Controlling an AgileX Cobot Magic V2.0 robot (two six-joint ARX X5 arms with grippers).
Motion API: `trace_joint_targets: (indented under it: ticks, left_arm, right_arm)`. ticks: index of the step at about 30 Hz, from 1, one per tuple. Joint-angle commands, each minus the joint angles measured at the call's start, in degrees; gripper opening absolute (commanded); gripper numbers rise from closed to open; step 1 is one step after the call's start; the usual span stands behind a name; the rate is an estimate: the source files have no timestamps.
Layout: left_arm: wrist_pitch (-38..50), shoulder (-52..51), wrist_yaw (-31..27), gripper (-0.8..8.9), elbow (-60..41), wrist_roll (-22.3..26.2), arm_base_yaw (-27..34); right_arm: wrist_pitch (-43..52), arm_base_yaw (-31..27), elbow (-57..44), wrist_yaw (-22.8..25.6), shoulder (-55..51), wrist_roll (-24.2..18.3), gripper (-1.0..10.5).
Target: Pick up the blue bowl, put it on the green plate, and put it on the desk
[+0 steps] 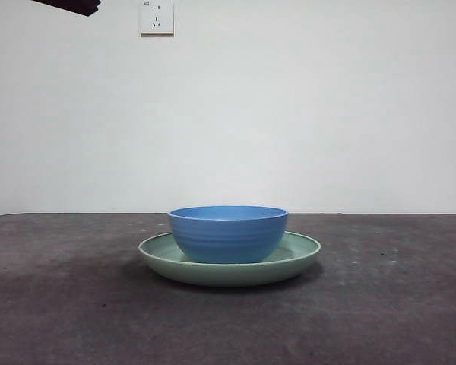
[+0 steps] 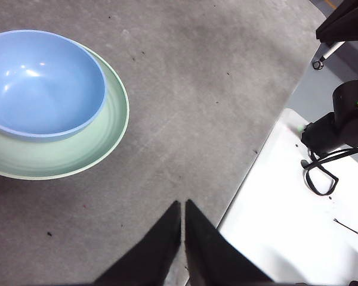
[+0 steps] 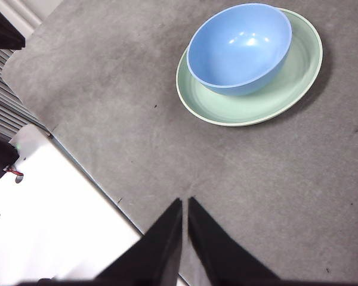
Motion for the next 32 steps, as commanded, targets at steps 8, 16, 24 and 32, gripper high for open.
trace_joint_targets:
  ticks: [8,16,24,32]
  left_arm:
    - [0.44,0.26,0.26,0.11,0.42,0.13,-0.33]
    - [12.70,-7.13,-3.80,0.10,0.26,2.95,5.66]
    - [36.72,-21.33,-16.59,0.10,-7.37,3.34,19.17]
    - [41.22,-35.58,-25.94,0.10,-21.70,3.34,27.96]
  right_arm:
    - [0.50,0.28,1.16,-0.22,0.31,-0.68,0.1]
    - [0.50,0.26,1.16,-0.20,0.31,-0.68,0.1]
    - [0.50,0.28,1.16,-0.22,0.31,-0.68,0.1]
    - [0.50,0.26,1.16,-0.22,0.31,-0.68,0.1]
